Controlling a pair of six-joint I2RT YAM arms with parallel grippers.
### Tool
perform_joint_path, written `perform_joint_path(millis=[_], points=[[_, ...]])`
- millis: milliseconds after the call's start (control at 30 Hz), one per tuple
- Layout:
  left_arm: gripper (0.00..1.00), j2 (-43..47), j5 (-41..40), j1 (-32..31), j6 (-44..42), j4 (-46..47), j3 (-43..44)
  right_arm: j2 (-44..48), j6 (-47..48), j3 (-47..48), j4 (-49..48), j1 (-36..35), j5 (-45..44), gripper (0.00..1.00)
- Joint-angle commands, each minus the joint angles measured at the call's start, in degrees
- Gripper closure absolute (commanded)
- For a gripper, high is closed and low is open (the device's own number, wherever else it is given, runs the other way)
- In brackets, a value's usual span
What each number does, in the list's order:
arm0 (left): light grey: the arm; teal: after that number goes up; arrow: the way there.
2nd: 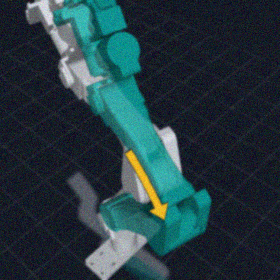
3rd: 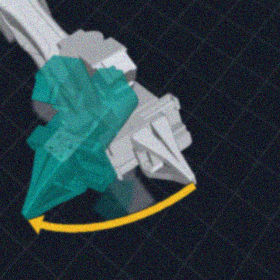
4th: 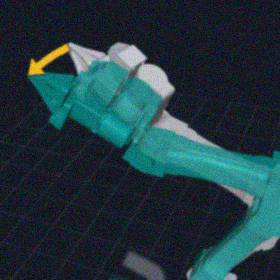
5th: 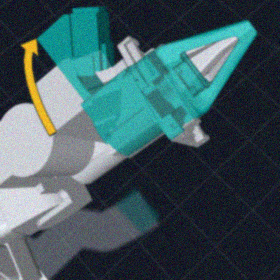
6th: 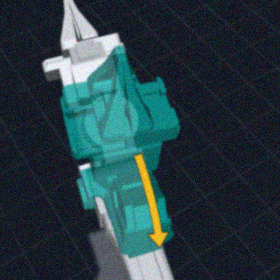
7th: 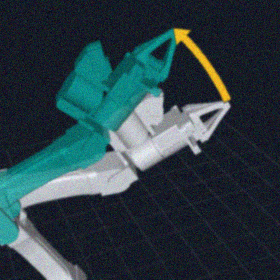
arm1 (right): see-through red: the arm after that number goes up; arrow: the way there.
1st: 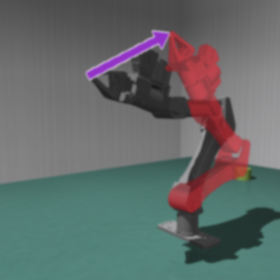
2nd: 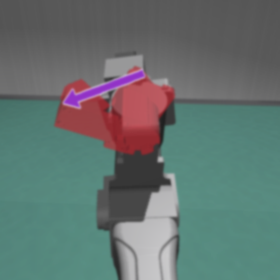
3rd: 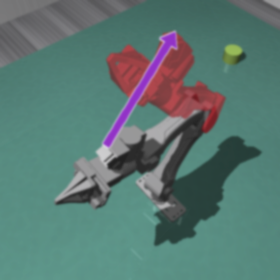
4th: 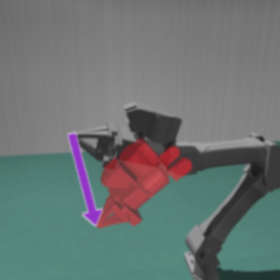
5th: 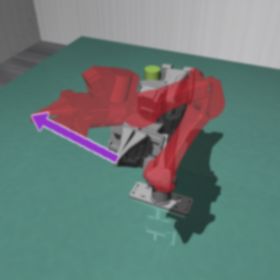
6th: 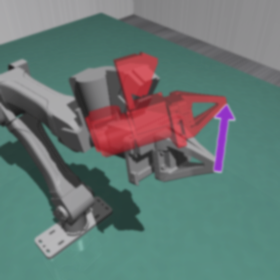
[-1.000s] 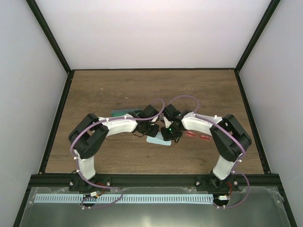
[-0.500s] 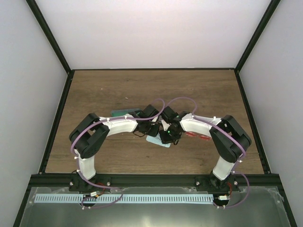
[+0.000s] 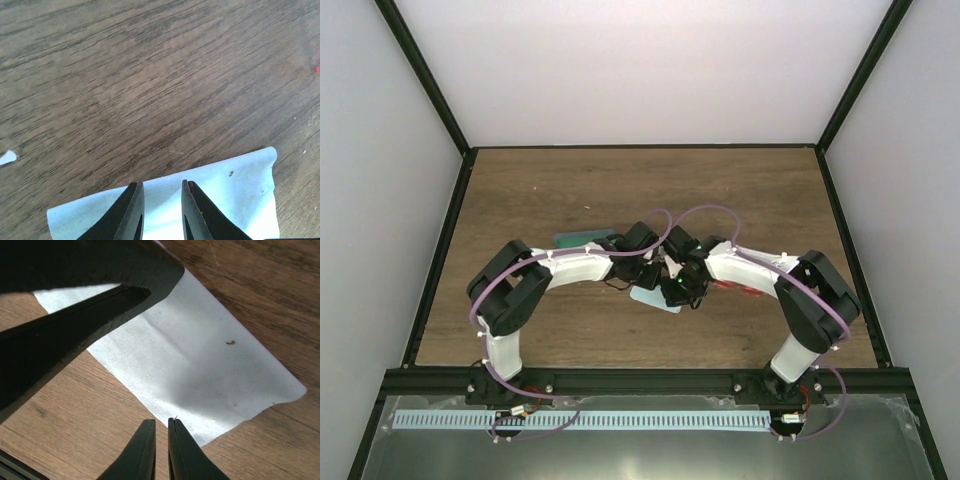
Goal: Organize the sunglasses
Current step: Fold the glasses cleaning cloth at the center of the board, then pick up the glasses cleaning cloth from the center of the board.
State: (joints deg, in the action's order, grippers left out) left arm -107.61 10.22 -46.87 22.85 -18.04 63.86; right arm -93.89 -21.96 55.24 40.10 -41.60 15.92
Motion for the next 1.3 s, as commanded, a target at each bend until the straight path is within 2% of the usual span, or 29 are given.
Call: perform_joint_path(millis=[0,133,200,233,267,367,433,467,600,1133,1267], points=[[0.76,-1.5,-2.0,0.6,-0.5,-3.6,-1.3,3.4,-0.6,4.6,-0.1,0.0,-2.6,0.91],[0.77,0.6,-2.8,0.6,-0.4,-3.8,-1.6,3.5,-1.8,5.6,-0.4,1.0,-4.7,0.89],[0.77,3.5,-3.5,0.6,-0.4,-3.4,-2.0,3.7,-3.0,5.5,-0.2,1.4,-6.5,0.83],[0.76,4.7,-4.8,0.6,-0.2,-3.3,-2.1,3.9,-4.1,5.5,0.2,1.6,-8.9,0.74],[0.76,5.8,-6.3,0.6,-0.2,-3.7,-2.0,4.2,-6.3,5.4,0.9,1.6,-11.8,0.7],[0.74,8.3,-10.2,0.6,-0.4,-4.6,-2.1,5.4,-9.0,3.6,0.2,1.7,-17.7,0.64],[0.56,9.1,-10.9,0.7,-1.0,-4.9,-2.6,5.8,-9.5,2.2,-1.0,1.7,-17.6,0.62],[0.53,9.0,-10.7,0.9,-1.5,-5.5,-2.6,5.7,-10.0,1.6,-1.3,1.7,-16.7,0.62],[0.52,7.7,-11.2,0.9,-2.8,-6.9,-3.2,4.5,-10.0,0.9,-1.8,1.7,-15.6,0.64],[0.59,1.8,-6.1,0.8,-4.0,-7.2,-3.3,5.2,-10.6,-1.2,-2.5,2.1,-15.2,0.67],[0.65,1.6,-4.1,0.7,-3.5,-6.8,-3.7,5.2,-10.6,-1.1,-2.5,2.4,-15.4,0.67]])
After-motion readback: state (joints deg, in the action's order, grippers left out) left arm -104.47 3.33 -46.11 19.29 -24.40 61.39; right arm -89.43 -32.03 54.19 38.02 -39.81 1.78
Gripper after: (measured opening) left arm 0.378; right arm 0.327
